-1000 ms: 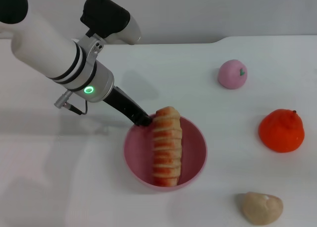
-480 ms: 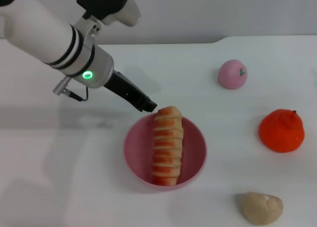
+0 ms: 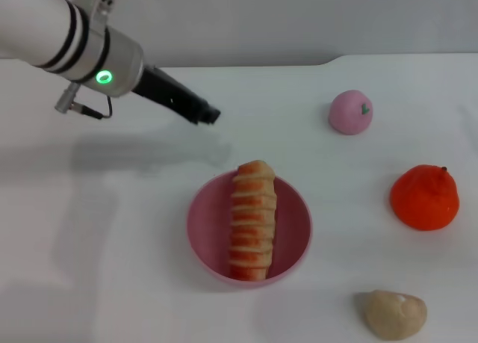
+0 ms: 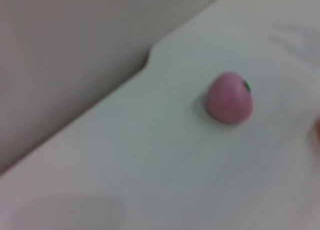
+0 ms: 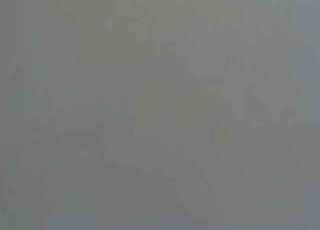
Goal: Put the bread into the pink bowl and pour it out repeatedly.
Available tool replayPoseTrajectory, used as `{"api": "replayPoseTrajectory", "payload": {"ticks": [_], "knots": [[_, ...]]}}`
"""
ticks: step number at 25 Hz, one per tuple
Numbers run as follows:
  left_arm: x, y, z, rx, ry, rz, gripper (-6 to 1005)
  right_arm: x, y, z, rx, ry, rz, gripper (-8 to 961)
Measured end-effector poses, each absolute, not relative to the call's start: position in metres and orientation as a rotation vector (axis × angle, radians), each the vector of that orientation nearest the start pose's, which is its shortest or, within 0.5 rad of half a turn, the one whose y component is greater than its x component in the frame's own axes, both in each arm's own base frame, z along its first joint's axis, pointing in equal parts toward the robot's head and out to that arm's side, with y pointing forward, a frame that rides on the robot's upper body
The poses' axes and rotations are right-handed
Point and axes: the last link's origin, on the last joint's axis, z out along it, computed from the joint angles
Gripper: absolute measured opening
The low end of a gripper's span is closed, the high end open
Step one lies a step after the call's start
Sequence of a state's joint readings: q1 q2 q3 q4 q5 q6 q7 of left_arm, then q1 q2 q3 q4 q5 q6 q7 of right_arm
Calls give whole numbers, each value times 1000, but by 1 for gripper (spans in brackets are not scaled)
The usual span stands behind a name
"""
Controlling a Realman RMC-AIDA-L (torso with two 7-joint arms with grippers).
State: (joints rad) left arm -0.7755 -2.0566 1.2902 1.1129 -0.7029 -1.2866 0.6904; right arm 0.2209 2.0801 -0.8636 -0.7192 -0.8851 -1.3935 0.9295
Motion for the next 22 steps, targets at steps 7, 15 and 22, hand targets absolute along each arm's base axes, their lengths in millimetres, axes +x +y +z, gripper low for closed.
{"api": "replayPoseTrajectory", "payload": {"ticks": [7,15,22], "knots": [[-145,421,9,-2501,-769,-39,264,293,314,108,-1725,302,1127,371],[-161,423,28,-2345,-739,-345,267,291,316,103,-1745,306,1132,371],[-186,414,42,-2188,-722,-557,270,289,319,98,-1758,318,1131,371]]}}
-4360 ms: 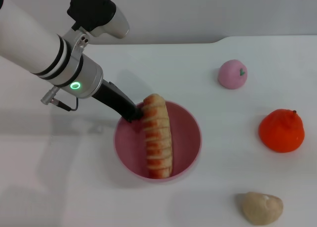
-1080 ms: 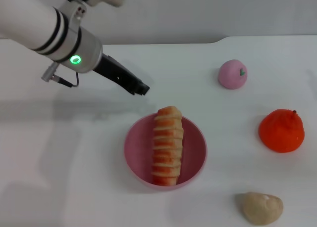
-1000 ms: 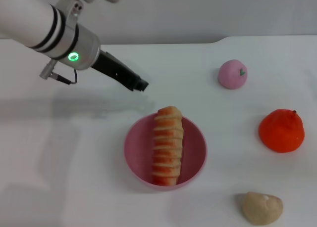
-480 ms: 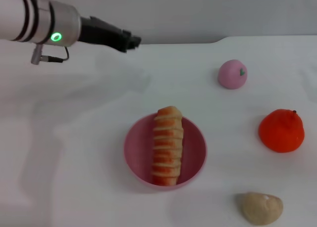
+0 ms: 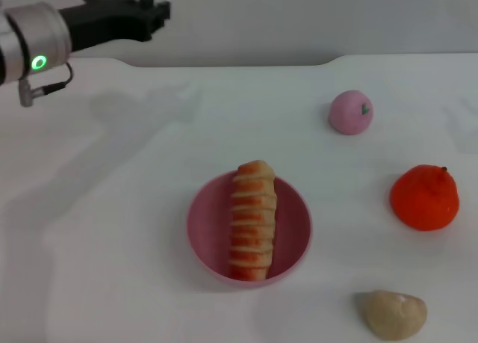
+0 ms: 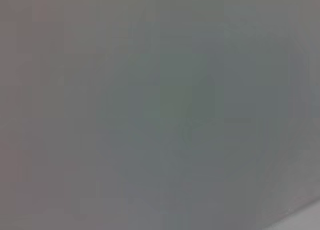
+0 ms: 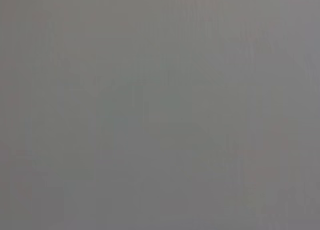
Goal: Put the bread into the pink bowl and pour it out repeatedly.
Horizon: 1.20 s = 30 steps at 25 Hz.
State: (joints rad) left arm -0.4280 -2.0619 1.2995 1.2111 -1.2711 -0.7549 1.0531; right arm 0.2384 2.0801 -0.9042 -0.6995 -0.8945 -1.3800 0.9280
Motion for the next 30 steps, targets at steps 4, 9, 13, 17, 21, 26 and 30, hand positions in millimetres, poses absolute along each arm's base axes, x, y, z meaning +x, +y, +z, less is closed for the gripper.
{"api": "replayPoseTrajectory", "payload": {"ticks": [4,9,13,17,21,26,30], "knots": [[-197,405,45,-2112,-688,-635,272,287,321,97,-1765,315,1134,371],[-209,394,46,-2033,-630,-696,274,285,324,96,-1770,299,1127,371],[-217,387,45,-1977,-614,-747,276,283,327,90,-1780,307,1131,371],[-228,380,45,-1938,-600,-819,278,281,329,87,-1788,308,1131,371],[-241,369,45,-1884,-554,-931,280,279,331,84,-1801,293,1123,371],[-262,353,46,-1784,-517,-1039,282,279,331,79,-1813,289,1112,371],[-279,340,47,-1700,-485,-1051,284,281,331,76,-1808,277,1094,371]]}}
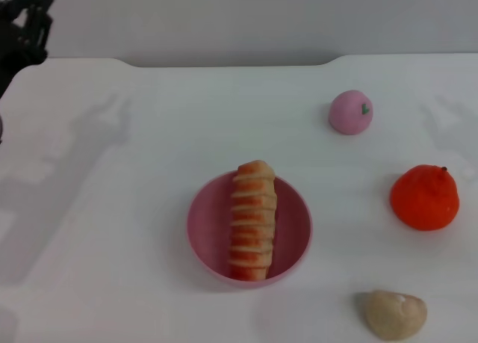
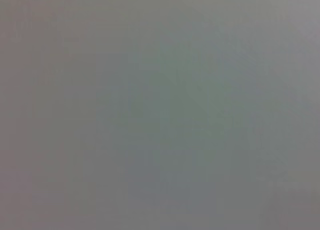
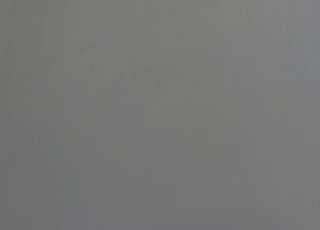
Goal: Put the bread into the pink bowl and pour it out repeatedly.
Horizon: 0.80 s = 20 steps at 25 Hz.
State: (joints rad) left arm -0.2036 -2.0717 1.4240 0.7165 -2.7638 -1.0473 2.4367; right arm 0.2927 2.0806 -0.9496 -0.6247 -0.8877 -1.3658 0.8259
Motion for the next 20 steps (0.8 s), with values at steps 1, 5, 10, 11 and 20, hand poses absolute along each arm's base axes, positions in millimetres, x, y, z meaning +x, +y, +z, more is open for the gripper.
{"api": "replayPoseTrajectory", "payload": {"ticks": [1,5,10,11,20], "knots": [[-283,337,47,-1682,-485,-1048,284,281,332,76,-1807,278,1092,371],[-297,329,50,-1612,-482,-1034,286,283,334,77,-1793,284,1072,371],[-302,327,54,-1580,-434,-990,288,289,334,80,-1734,276,1056,371],[-302,327,56,-1574,-429,-987,289,291,334,81,-1710,275,1053,371],[-311,327,70,-1504,-431,-992,290,318,328,95,-1440,318,1010,371]]}}
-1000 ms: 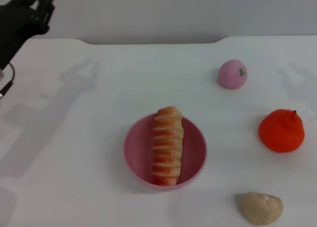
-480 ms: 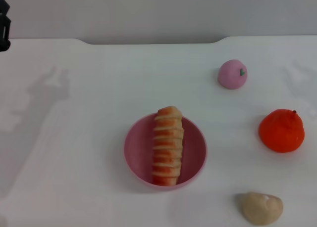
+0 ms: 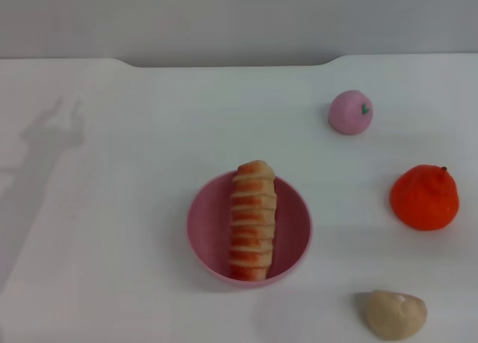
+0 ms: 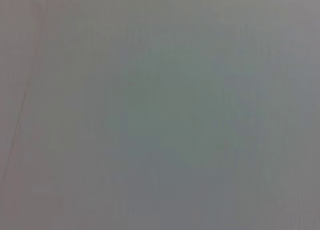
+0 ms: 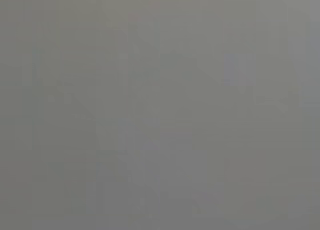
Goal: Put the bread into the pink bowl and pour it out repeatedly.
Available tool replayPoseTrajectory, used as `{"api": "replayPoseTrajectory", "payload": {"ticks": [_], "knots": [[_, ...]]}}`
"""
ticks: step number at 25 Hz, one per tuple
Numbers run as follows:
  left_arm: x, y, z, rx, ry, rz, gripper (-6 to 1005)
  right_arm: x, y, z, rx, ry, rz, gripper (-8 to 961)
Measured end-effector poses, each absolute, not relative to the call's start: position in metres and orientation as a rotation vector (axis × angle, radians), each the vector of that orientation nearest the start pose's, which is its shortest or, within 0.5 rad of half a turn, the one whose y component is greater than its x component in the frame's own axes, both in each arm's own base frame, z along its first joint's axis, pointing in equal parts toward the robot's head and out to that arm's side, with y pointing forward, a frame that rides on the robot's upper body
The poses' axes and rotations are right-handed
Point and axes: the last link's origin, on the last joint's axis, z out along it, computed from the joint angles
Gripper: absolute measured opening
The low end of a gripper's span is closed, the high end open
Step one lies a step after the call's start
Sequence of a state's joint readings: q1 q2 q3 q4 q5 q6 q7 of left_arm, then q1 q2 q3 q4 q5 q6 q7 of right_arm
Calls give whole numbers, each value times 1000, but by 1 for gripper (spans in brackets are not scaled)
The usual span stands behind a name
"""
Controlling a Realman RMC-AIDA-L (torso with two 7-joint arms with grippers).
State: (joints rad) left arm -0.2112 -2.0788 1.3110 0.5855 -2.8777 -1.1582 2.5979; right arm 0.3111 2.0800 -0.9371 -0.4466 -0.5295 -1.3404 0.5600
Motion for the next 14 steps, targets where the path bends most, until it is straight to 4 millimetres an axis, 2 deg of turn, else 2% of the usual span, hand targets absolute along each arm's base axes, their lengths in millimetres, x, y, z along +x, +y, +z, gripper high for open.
{"api": "replayPoseTrajectory", "payload": {"ticks": [8,14], "knots": [[-308,325,72,-1503,-406,-1016,290,339,325,108,-1204,376,976,371],[-305,323,70,-1512,-398,-1049,290,342,325,113,-1129,503,1147,371]]}}
